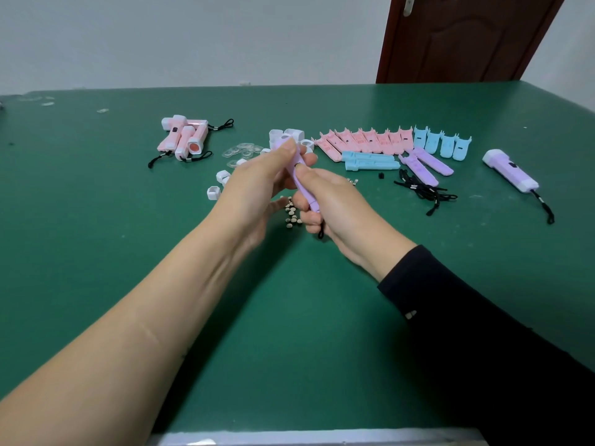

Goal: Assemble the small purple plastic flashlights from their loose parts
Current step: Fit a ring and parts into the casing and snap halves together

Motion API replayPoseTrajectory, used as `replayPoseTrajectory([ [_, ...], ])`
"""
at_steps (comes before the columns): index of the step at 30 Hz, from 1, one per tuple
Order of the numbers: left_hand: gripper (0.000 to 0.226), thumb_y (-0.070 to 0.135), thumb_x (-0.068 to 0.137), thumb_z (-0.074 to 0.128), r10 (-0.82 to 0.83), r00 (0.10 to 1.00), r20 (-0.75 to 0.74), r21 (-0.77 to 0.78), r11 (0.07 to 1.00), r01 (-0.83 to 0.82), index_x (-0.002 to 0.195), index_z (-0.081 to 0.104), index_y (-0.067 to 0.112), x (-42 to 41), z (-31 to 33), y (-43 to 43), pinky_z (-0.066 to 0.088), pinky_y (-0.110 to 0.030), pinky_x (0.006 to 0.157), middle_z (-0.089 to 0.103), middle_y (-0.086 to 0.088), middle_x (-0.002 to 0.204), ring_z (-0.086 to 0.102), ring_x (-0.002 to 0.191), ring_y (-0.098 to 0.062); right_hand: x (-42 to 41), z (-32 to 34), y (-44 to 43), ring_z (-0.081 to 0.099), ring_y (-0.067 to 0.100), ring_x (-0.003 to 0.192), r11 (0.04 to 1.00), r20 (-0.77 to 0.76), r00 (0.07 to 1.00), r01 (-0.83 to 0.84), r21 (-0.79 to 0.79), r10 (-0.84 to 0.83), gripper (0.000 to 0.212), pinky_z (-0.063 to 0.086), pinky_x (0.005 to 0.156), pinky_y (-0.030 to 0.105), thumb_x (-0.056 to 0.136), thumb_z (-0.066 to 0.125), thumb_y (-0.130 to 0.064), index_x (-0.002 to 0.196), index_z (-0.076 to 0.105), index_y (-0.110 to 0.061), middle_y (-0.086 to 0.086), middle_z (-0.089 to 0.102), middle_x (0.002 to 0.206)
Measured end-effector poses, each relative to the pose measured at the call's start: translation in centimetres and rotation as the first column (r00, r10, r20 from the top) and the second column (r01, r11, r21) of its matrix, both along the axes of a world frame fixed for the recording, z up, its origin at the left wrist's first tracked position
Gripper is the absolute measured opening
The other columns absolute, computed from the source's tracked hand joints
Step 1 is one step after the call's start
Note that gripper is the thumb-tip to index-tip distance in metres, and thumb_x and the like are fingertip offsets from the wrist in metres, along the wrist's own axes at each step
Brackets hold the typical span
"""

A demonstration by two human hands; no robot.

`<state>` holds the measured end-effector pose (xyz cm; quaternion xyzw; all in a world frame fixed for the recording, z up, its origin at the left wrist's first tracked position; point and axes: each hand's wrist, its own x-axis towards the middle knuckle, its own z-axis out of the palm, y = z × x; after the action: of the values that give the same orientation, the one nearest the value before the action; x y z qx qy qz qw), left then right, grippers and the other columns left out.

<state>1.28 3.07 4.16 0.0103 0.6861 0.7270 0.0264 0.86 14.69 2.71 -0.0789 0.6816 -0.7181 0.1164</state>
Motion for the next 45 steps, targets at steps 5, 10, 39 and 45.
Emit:
replayPoseTrajectory([
  [5, 0.021, 0.037, 0.097, 0.052, -0.051, 0.997, 0.051, 0.098, 0.994, 0.046, 0.089, 0.067, 0.025, -0.1, 0.5, -0.3, 0.048, -0.033, 0.077, 0.071, 0.006, 0.098, 0.055, 0.064, -0.013, -0.2, 0.1, -0.2, 0.028, 0.010, 0.042, 0.999, 0.035, 0.999, 0.019, -0.050, -0.017, 0.027, 0.023, 0.048, 0.026, 0.101, 0.039, -0.040, 0.091, 0.051, -0.018, -0.002, 0.042, 0.059],
  [10, 0.017, 0.038, 0.093, 0.057, -0.116, 0.988, 0.104, 0.144, 0.984, 0.100, 0.091, 0.070, 0.027, -0.4, 0.8, -0.8, 0.048, -0.037, 0.091, 0.072, 0.006, 0.103, 0.058, 0.082, -0.014, -0.2, 0.2, -0.1, 0.025, 0.010, 0.044, 0.999, -0.009, 0.999, 0.032, -0.037, -0.032, 0.034, 0.020, 0.048, 0.026, 0.097, 0.046, -0.050, 0.079, 0.048, -0.020, -0.002, 0.038, 0.060],
  [39, 0.018, 0.036, 0.099, 0.051, -0.036, 0.998, 0.050, 0.281, 0.960, 0.020, 0.099, 0.064, 0.023, -1.5, 0.5, -2.1, 0.047, -0.036, 0.094, 0.073, 0.011, 0.104, 0.066, 0.089, -0.008, -0.4, 0.4, 0.6, 0.044, 0.006, 0.040, 0.981, -0.194, 0.981, 0.043, 0.187, -0.006, 0.023, 0.038, 0.044, 0.018, 0.099, 0.050, -0.032, 0.087, 0.061, -0.015, -0.007, 0.059, 0.057],
  [45, 0.025, 0.025, 0.090, 0.064, -0.134, 0.959, -0.248, -0.126, 0.986, 0.105, 0.115, 0.057, 0.022, -1.9, 0.3, -4.2, 0.051, -0.022, 0.080, 0.070, 0.004, 0.110, 0.062, 0.092, -0.011, -1.0, 1.0, 2.3, 0.045, 0.014, 0.059, 0.792, -0.613, 0.790, 0.364, 0.491, 0.017, 0.020, 0.037, 0.060, 0.024, 0.097, 0.054, -0.028, 0.098, 0.061, -0.009, -0.003, 0.054, 0.068],
])
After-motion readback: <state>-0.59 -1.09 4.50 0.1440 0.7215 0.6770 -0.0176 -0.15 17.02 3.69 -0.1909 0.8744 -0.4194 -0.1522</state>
